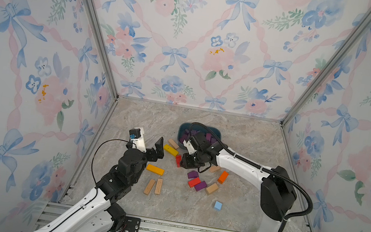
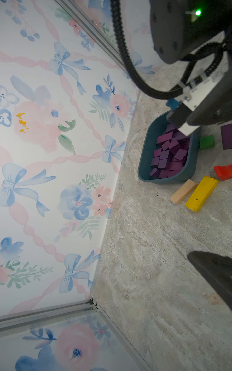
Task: Pick purple bricks into the storage bin
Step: Place the building block in the storage box.
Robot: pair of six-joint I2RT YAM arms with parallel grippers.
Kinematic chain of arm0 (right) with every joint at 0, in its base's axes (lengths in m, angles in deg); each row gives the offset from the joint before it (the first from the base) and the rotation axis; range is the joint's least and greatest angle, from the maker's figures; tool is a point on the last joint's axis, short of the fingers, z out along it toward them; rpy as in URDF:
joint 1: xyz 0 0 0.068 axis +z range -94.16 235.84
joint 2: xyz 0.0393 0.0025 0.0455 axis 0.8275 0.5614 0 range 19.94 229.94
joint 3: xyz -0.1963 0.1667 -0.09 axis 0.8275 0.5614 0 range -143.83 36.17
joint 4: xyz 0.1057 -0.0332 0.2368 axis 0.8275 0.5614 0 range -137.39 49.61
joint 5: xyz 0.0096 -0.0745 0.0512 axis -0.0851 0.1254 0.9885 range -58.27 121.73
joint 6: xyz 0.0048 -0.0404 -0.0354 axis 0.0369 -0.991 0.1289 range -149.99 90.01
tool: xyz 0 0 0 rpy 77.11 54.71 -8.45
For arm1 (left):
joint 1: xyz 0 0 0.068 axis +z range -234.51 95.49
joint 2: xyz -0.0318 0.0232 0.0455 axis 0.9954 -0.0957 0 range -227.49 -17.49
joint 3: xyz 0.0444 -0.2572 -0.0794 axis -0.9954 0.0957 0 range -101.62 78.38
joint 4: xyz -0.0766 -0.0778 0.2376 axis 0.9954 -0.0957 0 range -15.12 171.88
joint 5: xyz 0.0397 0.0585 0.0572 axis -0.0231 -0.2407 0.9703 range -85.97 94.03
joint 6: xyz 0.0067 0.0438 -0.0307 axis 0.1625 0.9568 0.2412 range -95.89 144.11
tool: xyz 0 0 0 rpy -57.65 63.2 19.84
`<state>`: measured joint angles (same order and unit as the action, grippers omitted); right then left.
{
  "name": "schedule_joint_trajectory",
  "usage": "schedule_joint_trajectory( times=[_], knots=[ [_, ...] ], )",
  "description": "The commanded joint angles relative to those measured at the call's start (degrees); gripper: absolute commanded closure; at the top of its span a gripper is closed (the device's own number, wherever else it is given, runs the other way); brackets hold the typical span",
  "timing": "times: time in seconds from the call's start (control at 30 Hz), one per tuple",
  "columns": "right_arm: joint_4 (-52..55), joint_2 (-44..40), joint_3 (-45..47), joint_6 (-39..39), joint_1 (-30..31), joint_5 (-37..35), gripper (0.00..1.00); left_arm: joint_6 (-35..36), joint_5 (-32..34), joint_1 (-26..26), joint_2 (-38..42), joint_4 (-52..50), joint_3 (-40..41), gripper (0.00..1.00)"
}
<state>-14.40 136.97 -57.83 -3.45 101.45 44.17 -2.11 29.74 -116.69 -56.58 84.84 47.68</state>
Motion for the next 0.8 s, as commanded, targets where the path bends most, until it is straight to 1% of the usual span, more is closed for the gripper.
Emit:
schedule_joint_trajectory(
  times=[0.0, 0.13, 0.33, 0.43, 0.57, 0.63, 0.67, 0.77],
  knots=[
    [-0.3, 0.0, -3.9, -1.7, -3.8, 1.3, 0.67, 0.3, -0.9, 0.6, -1.8, -0.3, -1.6, 0.02],
    [0.8, 2.0, -8.2, -3.0, -8.2, 1.4, 0.67, 0.2, -1.9, 0.6, -4.3, -0.5, -2.5, 0.02],
    [-2.6, 4.2, -9.3, -0.9, -14.5, 1.9, 0.67, -0.1, -2.2, 0.9, -8.8, -0.4, -3.9, 0.02],
    [-2.0, 6.3, -11.0, -1.0, -16.9, 0.6, 0.67, -0.1, -2.7, 1.4, -11.2, -0.3, -4.9, 0.02],
    [-2.0, 8.3, -12.0, -0.5, -18.8, 0.3, 0.56, 0.0, -5.2, 2.0, -14.7, -0.2, -6.1, 0.02],
    [-2.4, 8.5, -12.0, -0.6, -19.1, 0.2, 0.44, 0.3, -6.4, 2.0, -16.3, -0.2, -6.8, 0.02],
    [-3.1, 8.3, -11.7, -0.2, -19.2, 1.0, 0.39, 0.4, -7.1, 2.1, -17.0, -0.2, -7.2, 0.02],
    [-5.7, 5.8, -9.6, -0.1, -19.2, 2.0, 0.30, 1.7, -10.1, 2.1, -18.8, -0.3, -8.0, 0.02]
  ],
)
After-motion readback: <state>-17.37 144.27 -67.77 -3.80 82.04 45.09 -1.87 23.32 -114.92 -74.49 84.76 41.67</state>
